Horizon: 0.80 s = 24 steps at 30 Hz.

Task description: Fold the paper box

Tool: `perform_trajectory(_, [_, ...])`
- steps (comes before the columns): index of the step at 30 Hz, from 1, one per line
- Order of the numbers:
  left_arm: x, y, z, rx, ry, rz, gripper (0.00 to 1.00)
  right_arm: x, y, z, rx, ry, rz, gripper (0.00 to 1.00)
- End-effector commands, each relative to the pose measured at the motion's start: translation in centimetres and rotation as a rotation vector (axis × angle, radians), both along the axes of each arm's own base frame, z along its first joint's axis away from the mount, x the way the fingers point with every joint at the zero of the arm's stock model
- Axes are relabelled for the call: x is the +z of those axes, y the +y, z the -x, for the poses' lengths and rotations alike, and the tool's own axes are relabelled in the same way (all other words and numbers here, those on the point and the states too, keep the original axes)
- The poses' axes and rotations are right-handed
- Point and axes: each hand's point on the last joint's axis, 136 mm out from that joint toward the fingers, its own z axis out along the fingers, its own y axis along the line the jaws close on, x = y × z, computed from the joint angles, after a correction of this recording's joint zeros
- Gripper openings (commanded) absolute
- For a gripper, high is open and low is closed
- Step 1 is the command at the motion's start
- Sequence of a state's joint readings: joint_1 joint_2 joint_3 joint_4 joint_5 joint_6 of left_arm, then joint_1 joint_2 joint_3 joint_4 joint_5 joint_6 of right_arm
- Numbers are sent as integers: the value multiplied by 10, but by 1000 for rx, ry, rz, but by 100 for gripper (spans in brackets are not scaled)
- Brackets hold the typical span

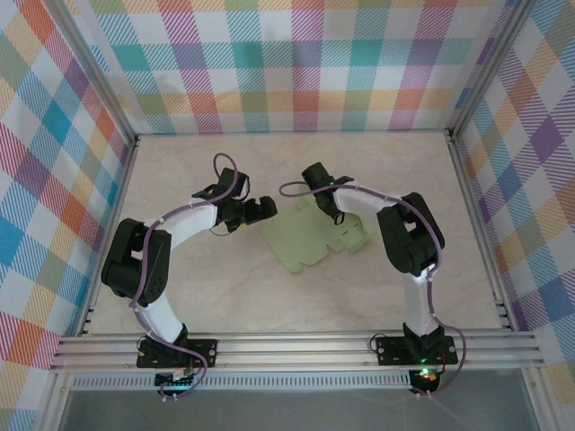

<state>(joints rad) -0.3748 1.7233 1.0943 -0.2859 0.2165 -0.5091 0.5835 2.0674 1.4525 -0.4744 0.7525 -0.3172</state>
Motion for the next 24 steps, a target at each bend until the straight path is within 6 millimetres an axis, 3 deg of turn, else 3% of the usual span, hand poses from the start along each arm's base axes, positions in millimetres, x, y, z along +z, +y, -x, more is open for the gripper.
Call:
perform_trajectory(1, [-3, 8, 0, 30, 12, 0, 100, -12, 4, -6, 5, -51, 90, 0])
perform_trajectory(7, [-6, 14, 2, 43, 19, -7, 100, -23, 2, -6, -15, -94, 142, 0])
perform_trajectory(13, [1, 13, -5, 47, -17, 12, 100, -10, 6, -7, -5, -103, 76, 0])
perform_trajectory(18, [6, 8, -5, 29, -34, 34, 100, -1, 16, 5, -8, 49, -261, 0])
perform_trajectory(21, [8, 12, -7, 40, -41, 19, 100, 8, 34, 22, 59, 194, -514, 0])
perform_trajectory(24, [10, 13, -9, 45, -47, 11, 100, 16, 38, 37, 99, 314, -610, 0])
